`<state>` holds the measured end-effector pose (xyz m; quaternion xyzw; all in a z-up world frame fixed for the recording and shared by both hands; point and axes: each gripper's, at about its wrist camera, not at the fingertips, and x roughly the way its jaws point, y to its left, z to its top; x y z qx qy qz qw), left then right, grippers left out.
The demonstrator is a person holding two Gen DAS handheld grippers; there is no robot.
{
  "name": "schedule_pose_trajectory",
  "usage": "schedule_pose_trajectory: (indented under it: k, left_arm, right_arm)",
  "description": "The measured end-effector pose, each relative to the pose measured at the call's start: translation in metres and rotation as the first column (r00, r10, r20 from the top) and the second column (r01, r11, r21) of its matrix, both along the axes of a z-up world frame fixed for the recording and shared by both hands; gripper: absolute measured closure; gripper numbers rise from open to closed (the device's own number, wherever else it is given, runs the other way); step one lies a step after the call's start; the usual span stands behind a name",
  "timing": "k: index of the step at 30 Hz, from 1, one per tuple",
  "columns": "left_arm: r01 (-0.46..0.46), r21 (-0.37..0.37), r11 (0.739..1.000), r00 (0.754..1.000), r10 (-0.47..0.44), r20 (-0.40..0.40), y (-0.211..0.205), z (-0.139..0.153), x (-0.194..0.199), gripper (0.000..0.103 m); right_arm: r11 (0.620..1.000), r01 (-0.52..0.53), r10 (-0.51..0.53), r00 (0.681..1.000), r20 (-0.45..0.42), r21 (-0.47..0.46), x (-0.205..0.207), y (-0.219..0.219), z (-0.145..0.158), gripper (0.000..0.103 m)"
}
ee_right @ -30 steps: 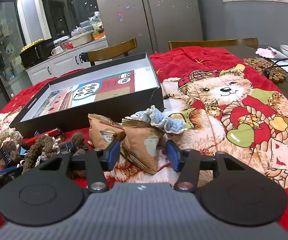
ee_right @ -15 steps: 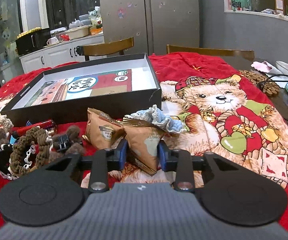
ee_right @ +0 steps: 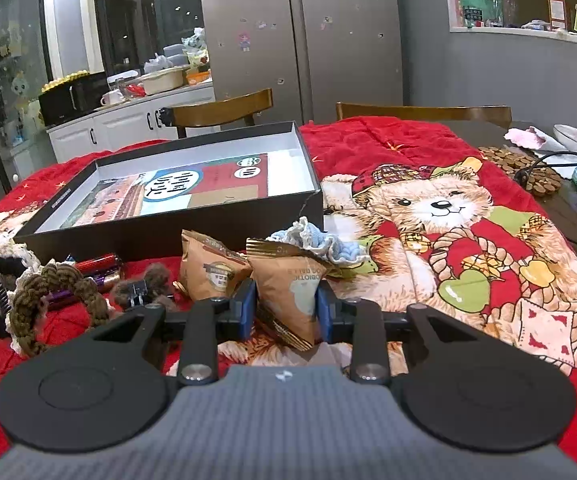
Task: Organize objects
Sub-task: 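Lift both held items and carry them over the open black box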
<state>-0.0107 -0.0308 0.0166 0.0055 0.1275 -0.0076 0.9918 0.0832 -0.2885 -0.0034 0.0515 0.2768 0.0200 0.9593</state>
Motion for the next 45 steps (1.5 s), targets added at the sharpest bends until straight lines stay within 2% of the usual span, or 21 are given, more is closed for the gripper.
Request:
schedule_pose_trajectory:
  k: [2,5,11,17,22,25,28,33,40,45]
  left_arm:
    - [0.008,0.025,1.000,0.999,-0.009,0.051,-0.004,0.002,-0.008,0.087]
    - [0.010,0.041,0.999,0.996,-0.014,0.088,-0.008,0.003,-0.014,0.087]
    - [-0.004,0.024,1.000,0.999,0.002,0.051,-0.006,0.003,-0.010,0.087]
    - [-0.005,0.037,0.999,0.999,0.003,0.048,-0.007,0.002,-0.011,0.087]
    - [0.010,0.038,0.999,1.000,-0.011,0.018,-0.005,0.004,-0.004,0.087]
    - [-0.005,0.007,1.000,1.000,0.005,-0.004,0.002,0.011,0.002,0.087]
    - [-0.020,-0.020,1.000,1.000,0.020,0.001,0.013,0.026,0.008,0.087]
    - [-0.019,-0.070,0.997,0.999,0.021,0.032,0.035,0.062,0.020,0.087]
    - [-0.037,-0.175,0.984,0.999,0.038,0.005,0.066,0.114,0.068,0.087]
    - [-0.025,-0.148,0.989,1.000,0.024,-0.010,0.074,0.135,0.102,0.087]
  right_arm:
    - [1.000,-0.005,0.005,1.000,0.006,0.004,-0.001,0.000,0.001,0.068]
    - [1.000,-0.013,0.013,1.000,0.016,0.009,-0.003,0.001,0.004,0.068]
    - [0.999,-0.030,0.029,0.999,0.046,0.015,-0.008,0.002,0.013,0.068]
    - [0.998,-0.060,0.059,0.993,0.101,0.008,-0.016,0.006,0.028,0.068]
    - [0.997,-0.072,0.069,0.986,0.155,0.014,-0.022,0.009,0.050,0.068]
    - [0.996,-0.087,0.083,0.978,0.190,0.013,-0.024,0.011,0.068,0.068]
    - [0.994,-0.101,0.090,0.971,0.222,0.040,-0.023,0.014,0.088,0.068]
    - [0.991,-0.115,0.097,0.970,0.225,0.070,-0.009,0.028,0.118,0.068]
    - [0.976,-0.109,0.076,0.982,0.171,0.190,0.034,0.043,0.138,0.068]
    - [0.965,-0.108,0.077,0.988,0.134,0.240,0.069,0.055,0.139,0.068]
